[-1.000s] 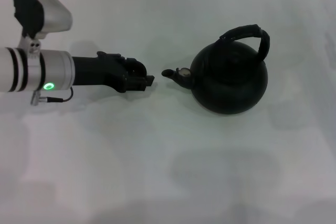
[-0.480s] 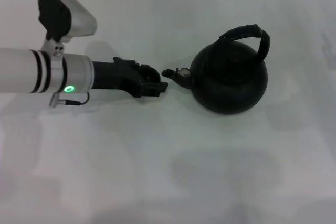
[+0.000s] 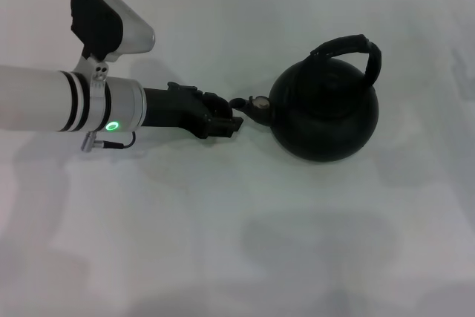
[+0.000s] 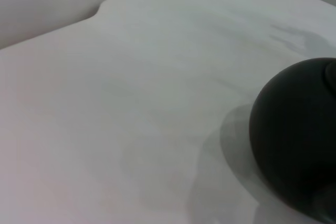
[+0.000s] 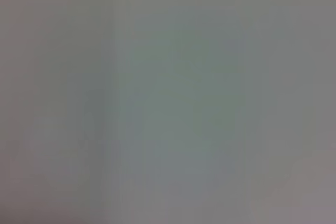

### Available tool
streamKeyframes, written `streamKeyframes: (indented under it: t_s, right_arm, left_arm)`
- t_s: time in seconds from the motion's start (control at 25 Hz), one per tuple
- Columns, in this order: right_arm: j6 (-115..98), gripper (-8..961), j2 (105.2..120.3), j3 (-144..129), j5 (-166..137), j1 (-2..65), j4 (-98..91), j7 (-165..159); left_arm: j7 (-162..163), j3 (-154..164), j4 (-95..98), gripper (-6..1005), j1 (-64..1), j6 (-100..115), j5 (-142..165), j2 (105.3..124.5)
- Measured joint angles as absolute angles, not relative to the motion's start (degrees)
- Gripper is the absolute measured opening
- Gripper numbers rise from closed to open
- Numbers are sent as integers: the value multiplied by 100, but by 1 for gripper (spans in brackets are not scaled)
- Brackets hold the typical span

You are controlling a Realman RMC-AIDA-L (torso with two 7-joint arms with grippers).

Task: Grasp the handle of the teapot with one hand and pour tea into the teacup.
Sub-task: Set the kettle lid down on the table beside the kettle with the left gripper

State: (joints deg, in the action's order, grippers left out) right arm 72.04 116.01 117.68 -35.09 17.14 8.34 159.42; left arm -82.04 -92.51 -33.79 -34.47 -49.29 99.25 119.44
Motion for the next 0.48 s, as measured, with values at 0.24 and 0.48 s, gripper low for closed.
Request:
streamKeyframes:
  t_s: [0.24, 0.48]
  right_arm:
    - [7209, 422, 11602, 11733, -3498, 1714, 832, 15943]
    - [7206, 422, 11601, 11733, -3482, 1714, 851, 15943]
  left_arm:
    - [-8120, -9233, -3374, 748, -3458, -4986, 9933, 11938]
    - [-8174, -9221, -3595, 760, -3361, -5133, 9890, 11930]
